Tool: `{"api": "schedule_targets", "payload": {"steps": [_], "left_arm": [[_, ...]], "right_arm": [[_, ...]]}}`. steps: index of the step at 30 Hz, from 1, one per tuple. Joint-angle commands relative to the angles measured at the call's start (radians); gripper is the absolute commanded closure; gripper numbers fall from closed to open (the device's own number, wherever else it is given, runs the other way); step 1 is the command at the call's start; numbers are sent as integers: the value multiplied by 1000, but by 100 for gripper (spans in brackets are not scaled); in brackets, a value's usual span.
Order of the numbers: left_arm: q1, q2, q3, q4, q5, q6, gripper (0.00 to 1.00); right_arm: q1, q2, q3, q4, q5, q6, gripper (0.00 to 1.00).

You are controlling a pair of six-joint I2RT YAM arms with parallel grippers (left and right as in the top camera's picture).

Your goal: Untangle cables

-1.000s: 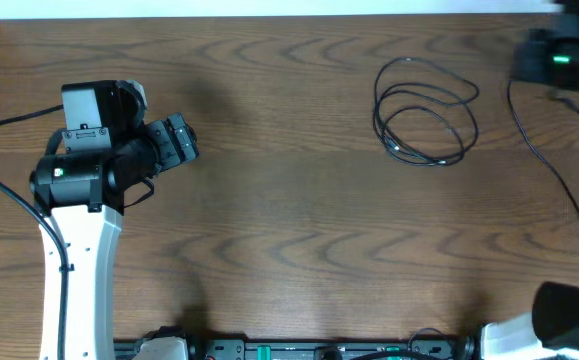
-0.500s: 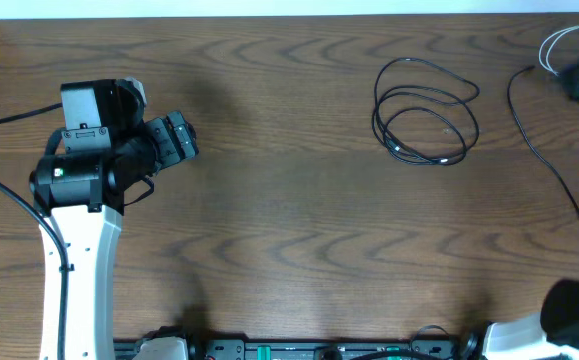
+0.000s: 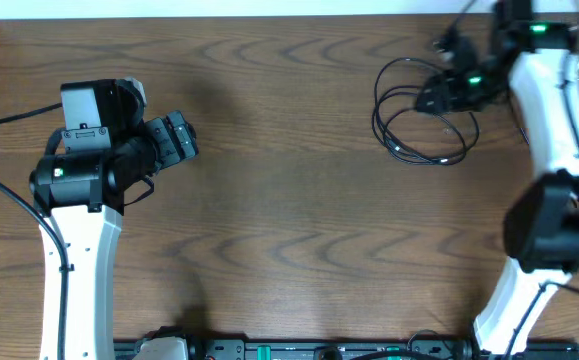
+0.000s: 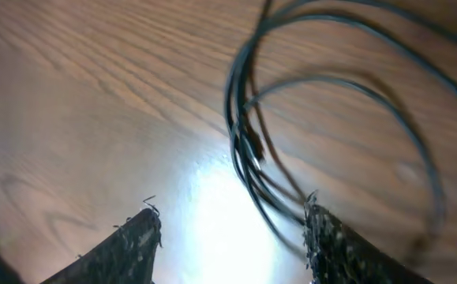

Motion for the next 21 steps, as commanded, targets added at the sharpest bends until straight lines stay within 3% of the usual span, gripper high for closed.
{"api": "schedule_targets", "payload": {"steps": [1, 13, 21], "left_arm": [[3, 5, 13, -2, 5, -9, 9], [3, 5, 13, -2, 4, -8, 9], [3, 5, 13, -2, 4, -8, 9]], "right_arm": [[54, 69, 1, 31, 29, 16, 43], [208, 235, 1, 174, 355, 270, 47], [254, 269, -2, 202, 388, 312, 53]]}}
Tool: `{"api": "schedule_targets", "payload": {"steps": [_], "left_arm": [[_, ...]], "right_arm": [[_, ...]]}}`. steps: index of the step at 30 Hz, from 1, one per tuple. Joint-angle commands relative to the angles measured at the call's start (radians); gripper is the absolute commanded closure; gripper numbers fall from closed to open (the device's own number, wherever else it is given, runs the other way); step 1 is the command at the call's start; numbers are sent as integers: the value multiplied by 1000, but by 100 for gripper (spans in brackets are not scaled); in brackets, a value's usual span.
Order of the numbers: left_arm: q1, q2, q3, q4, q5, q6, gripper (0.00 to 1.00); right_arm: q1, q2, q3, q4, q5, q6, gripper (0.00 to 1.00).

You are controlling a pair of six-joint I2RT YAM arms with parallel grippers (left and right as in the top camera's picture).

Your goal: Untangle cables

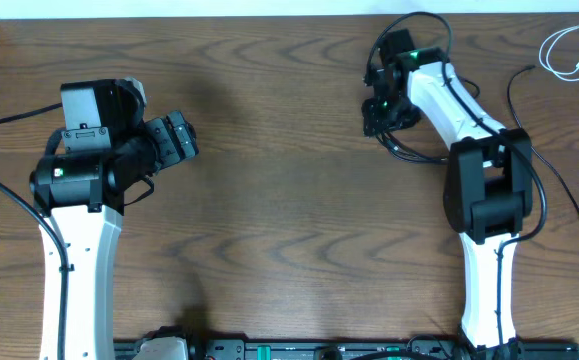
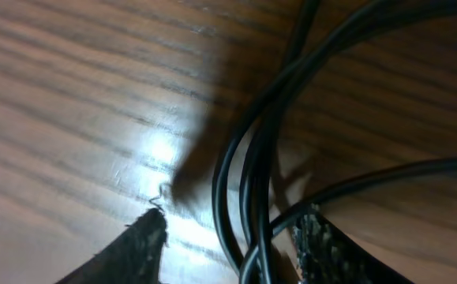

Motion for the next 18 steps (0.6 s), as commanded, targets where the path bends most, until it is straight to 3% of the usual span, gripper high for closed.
{"api": "schedule_targets", "payload": {"steps": [1, 6, 10, 13, 18], "left_arm": [[3, 5, 13, -2, 4, -9, 9], [3, 5, 13, -3, 4, -9, 9], [3, 5, 13, -3, 4, -9, 9], [3, 5, 13, -3, 4, -9, 9], [3, 5, 13, -3, 4, -9, 9]], "right_arm": [[21, 23, -2, 16, 66, 66, 55], [40, 28, -11, 11, 138, 112, 60], [49, 30, -12, -10, 138, 130, 77], [53, 30, -12, -33, 138, 168, 99], [47, 21, -10, -52, 125, 191, 99]]}}
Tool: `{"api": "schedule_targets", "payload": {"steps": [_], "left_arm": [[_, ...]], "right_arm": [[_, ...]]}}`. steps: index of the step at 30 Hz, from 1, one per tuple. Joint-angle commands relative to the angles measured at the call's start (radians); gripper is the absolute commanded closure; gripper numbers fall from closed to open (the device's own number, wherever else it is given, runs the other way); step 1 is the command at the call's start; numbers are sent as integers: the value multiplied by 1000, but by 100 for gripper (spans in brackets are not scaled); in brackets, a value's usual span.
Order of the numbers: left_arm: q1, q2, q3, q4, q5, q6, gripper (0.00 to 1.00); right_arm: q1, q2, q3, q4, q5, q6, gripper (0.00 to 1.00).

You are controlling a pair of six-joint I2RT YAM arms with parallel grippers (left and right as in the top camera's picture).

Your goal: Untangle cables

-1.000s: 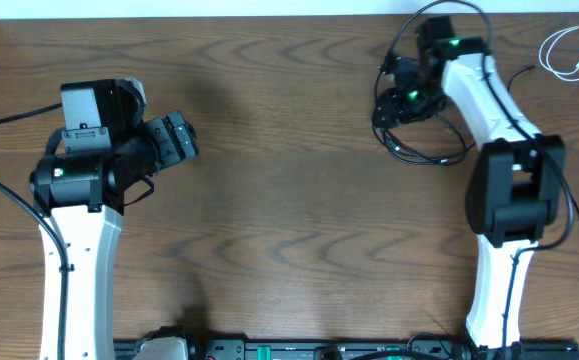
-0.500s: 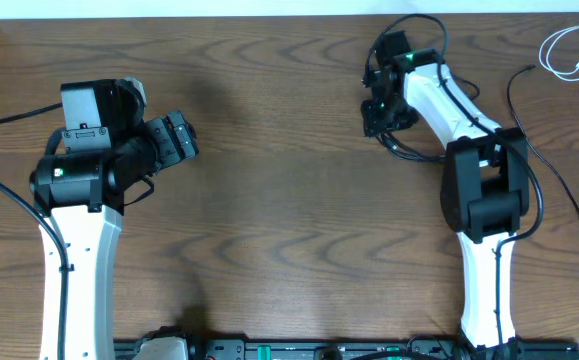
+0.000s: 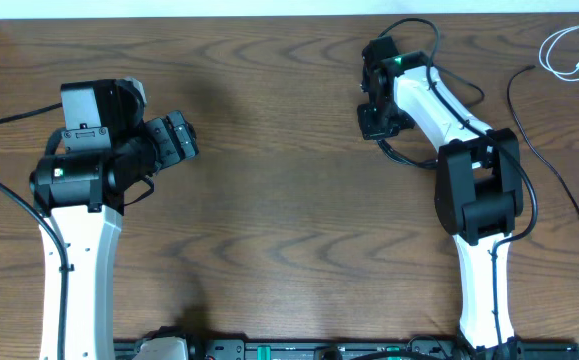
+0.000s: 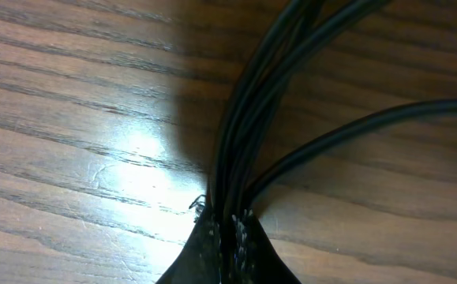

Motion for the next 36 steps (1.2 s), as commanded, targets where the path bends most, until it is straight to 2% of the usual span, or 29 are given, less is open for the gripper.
{"api": "schedule_targets", "payload": {"steps": [1, 7, 12, 20, 28, 32, 36], "left_arm": [[3, 5, 13, -3, 4, -8, 9], [3, 5, 13, -3, 4, -8, 9], [3, 5, 13, -2, 4, -8, 9], [3, 5, 13, -2, 4, -8, 9], [3, 5, 13, -2, 4, -9, 9], [3, 5, 13, -2, 4, -8, 9], [3, 5, 13, -2, 4, -8, 9]], "right_arm": [[-3, 0, -5, -23, 1, 39, 99], [-75, -154, -1, -38, -61, 23, 99], [-203, -395, -1, -62, -143, -26, 99], [-486, -749, -1, -93, -205, -27, 99], [-798, -924, -1, -105, -203, -26, 99], [-907, -922, -2, -126, -87, 9, 99], [-962, -890, -2, -129, 150, 98, 99]]}}
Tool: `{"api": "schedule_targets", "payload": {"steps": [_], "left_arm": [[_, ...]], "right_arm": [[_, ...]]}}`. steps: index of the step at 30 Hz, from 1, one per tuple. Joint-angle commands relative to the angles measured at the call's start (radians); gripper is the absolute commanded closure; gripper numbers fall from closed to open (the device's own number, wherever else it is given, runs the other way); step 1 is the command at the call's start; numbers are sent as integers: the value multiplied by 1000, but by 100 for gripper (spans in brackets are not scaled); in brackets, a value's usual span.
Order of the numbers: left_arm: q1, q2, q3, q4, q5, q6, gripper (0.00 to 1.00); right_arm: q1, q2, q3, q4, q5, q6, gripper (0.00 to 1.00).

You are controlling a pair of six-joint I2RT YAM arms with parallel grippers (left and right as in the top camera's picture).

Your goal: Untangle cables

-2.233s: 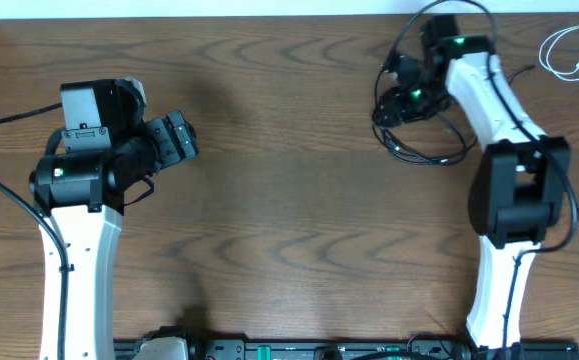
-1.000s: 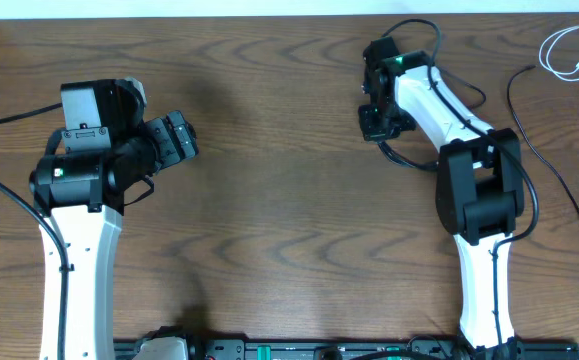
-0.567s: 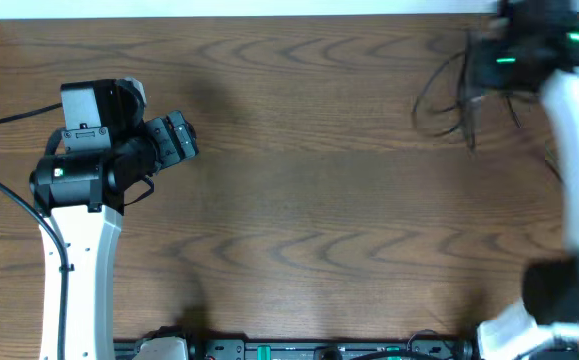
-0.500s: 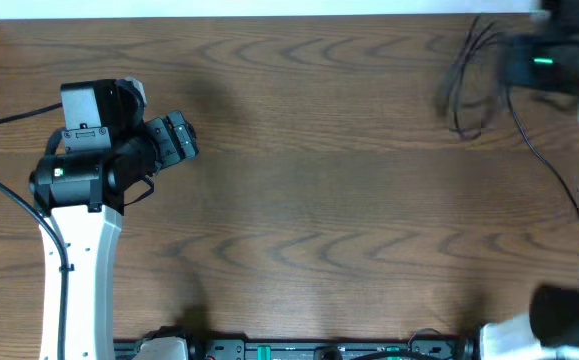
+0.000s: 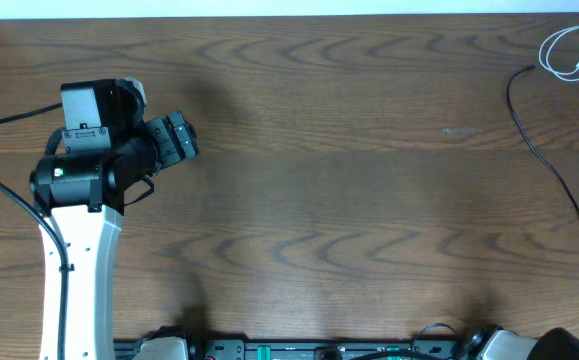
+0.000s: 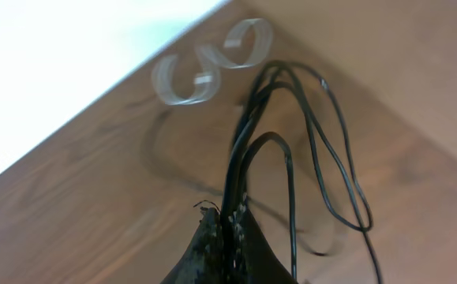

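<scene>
My right gripper point(image 6: 226, 217) is shut on a bundle of black cable point(image 6: 234, 158). Its strands run up from between the fingers and hang in loose loops above the wooden table point(image 6: 94, 205). The overhead view shows neither this gripper nor the bundle; only the arm's base point(image 5: 529, 346) appears, at the bottom right. My left gripper point(image 5: 181, 140) hovers over the table's left side with nothing near it, and its jaws cannot be made out.
A white cable point(image 5: 567, 52) lies coiled at the back right corner, seen blurred as the white coil point(image 6: 212, 59) near the table edge. A single black cable point(image 5: 541, 135) trails along the right side. The left arm point(image 5: 79, 200) stands at the left.
The right gripper was shut on the black strands low on the table at the back. Now the arm is out of the overhead view and the bundle hangs from the gripper, off the table.
The right gripper first stood open over the black loops at the back right. It was then open with strands between its fingers, then shut on them at the table. Now it holds the bundle lifted near the white coil. The left arm stayed still.
</scene>
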Motion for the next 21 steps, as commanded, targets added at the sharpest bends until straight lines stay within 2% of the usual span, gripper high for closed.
{"api": "schedule_targets", "payload": {"steps": [1, 8, 16, 17, 18, 19, 20, 21], "left_arm": [[3, 5, 13, -2, 4, -9, 9], [3, 5, 13, -11, 4, -9, 9], [3, 5, 13, -18, 4, -9, 9], [3, 5, 13, -18, 3, -9, 9], [3, 5, 13, -18, 4, -9, 9], [3, 5, 13, -18, 4, -9, 9], [3, 5, 13, -18, 4, -9, 9], [3, 5, 13, -18, 4, -9, 9]], "right_arm": [[-40, 38, 4, 1, 259, 104, 99], [-75, 166, 4, 23, 489, 221, 99], [-108, 336, 4, 132, 463, 249, 99], [-108, 355, 4, 138, 452, 249, 95], [-108, 374, 4, 142, 436, 248, 79], [-108, 389, 4, 143, 422, 248, 47], [-108, 402, 4, 143, 404, 248, 22], [-108, 413, 4, 142, 385, 248, 10]]}}
